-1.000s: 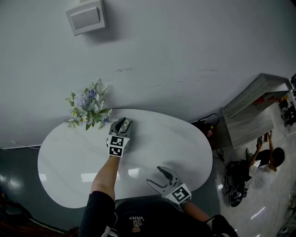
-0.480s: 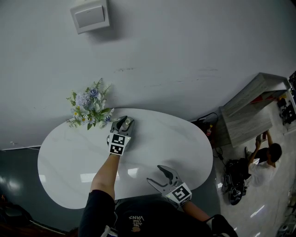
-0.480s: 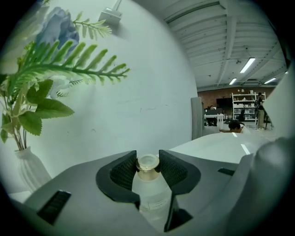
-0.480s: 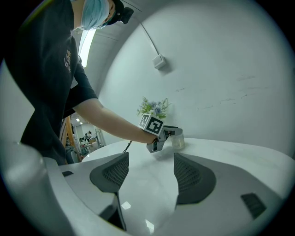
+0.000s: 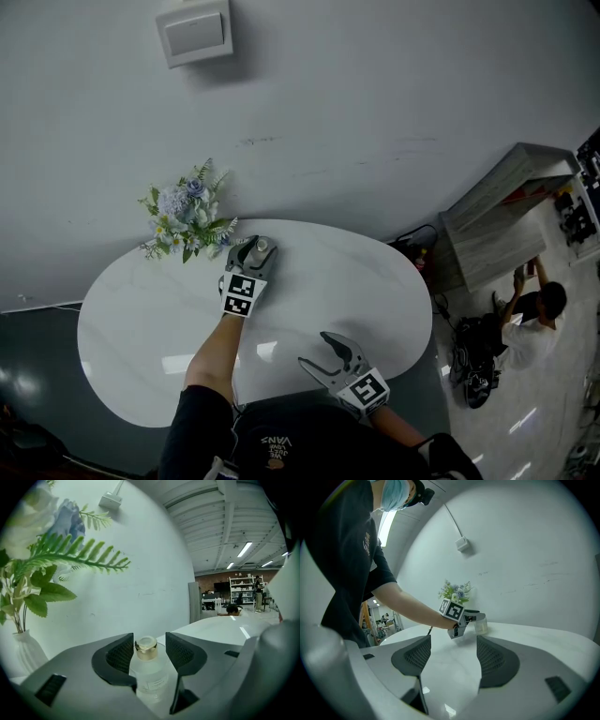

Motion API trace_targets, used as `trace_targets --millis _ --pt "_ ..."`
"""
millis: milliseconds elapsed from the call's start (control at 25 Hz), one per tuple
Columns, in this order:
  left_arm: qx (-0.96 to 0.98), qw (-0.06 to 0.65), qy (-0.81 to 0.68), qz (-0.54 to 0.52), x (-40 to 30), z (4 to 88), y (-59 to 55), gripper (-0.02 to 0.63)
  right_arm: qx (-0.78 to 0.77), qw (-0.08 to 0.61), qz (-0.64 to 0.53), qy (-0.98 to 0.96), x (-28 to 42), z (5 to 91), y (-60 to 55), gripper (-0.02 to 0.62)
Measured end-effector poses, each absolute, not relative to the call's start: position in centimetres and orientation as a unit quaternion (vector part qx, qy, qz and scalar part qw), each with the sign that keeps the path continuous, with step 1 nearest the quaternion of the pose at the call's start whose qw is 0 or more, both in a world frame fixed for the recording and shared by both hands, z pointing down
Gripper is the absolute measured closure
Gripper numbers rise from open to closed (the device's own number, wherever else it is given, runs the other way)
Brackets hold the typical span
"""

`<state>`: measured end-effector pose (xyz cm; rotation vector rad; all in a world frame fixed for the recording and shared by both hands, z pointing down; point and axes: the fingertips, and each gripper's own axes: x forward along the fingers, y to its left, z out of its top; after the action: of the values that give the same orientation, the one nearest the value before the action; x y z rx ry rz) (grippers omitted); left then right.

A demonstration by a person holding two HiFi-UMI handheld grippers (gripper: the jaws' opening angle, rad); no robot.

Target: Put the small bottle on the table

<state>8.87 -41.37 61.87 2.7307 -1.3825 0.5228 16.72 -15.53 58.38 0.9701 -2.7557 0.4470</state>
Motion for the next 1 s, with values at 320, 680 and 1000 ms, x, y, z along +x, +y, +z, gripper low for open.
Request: trace_targets --millis 320,680,1000 --pt "0.895 0.016 -0.418 0.156 8.0 60.7 -39.4 0.385 0.343 0.087 0.151 -0.923 14.4 56.8 -15.1 0.321" --pt "0.906 0.022 -0.397 0.143 6.6 58.7 -35.9 0.387 0.358 0.078 0.139 -0.920 12.1 55.8 -14.7 0.322" --pt "0.923 0.003 -0.364 0.125 5.2 55.4 -30.6 0.387 0.372 0.079 0.123 -0.917 10.7 55.2 -14.2 0.322"
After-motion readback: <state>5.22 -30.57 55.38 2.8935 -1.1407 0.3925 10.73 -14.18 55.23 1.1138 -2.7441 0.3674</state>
